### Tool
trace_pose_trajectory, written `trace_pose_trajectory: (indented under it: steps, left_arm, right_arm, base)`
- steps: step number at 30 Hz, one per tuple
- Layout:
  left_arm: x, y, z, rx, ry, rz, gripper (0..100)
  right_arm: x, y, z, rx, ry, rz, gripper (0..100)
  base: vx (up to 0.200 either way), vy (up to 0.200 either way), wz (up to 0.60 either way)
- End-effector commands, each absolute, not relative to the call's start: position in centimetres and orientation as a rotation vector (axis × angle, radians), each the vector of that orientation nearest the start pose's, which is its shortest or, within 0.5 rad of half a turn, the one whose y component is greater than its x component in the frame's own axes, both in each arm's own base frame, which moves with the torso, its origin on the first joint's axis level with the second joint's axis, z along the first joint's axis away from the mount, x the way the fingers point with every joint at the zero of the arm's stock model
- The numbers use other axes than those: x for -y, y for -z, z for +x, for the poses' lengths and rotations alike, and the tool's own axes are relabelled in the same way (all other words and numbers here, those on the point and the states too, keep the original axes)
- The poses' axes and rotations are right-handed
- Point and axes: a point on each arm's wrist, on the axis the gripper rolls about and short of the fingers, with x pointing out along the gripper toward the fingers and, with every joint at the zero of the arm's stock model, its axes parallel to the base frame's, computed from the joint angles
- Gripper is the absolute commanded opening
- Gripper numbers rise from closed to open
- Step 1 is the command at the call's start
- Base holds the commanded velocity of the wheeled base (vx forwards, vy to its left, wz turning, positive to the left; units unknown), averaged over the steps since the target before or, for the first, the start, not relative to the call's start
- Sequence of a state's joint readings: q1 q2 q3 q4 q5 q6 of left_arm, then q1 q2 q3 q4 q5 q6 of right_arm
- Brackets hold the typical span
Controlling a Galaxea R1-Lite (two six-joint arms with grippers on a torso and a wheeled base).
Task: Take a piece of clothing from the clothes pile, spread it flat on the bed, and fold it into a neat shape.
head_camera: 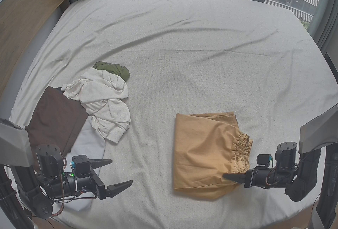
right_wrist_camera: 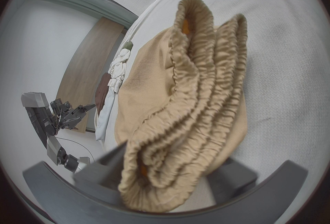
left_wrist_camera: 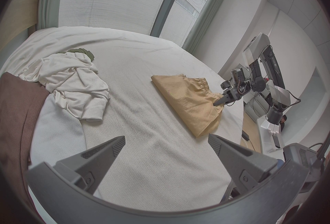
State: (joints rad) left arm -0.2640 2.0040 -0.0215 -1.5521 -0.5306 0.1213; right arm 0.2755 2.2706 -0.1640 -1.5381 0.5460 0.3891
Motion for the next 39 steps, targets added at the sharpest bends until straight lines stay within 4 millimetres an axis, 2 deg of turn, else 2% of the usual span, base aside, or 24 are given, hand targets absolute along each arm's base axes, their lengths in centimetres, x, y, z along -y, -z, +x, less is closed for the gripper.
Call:
trace_pose_trajectory:
  steps: [1,8,21,25,30,33,39]
  left_arm:
    - [6.7,-4.0,20.5,-0.392,0.807,0.054,100]
    - [6.7,-4.0,20.5,-0.393,0.807,0.054,100]
    - [6.6,-4.1,20.6,-0.386,0.800,0.054,100]
    - [6.5,-4.1,20.7,-0.384,0.793,0.053,100]
    - [6.4,-4.1,20.8,-0.386,0.790,0.051,100]
    - [6.4,-4.2,20.7,-0.380,0.789,0.051,100]
    - [6.4,-4.1,20.7,-0.384,0.789,0.051,100]
  right_arm:
    - [-8.0,1.3,24.0,-0.730,-0.678,0.436,0]
    - [-8.5,0.8,23.5,-0.726,-0.705,0.428,0]
    - [-10.0,-5.0,21.9,-0.541,-0.833,0.425,0]
    - [-10.5,-6.2,22.1,-0.485,-0.860,0.425,0]
    - [-10.8,-6.7,22.4,-0.456,-0.874,0.421,0]
    - [-11.0,-8.4,22.7,-0.370,-0.901,0.410,0]
    - [-11.2,-10.4,23.1,-0.273,-0.929,0.404,0]
  base:
    - [0.000,0.000,0.00]
    - [0.000,0.000,0.00]
    - [0.000,0.000,0.00]
    - [0.000,0.000,0.00]
    - [0.000,0.000,0.00]
    - [0.000,0.000,0.00]
    - [0.000,0.000,0.00]
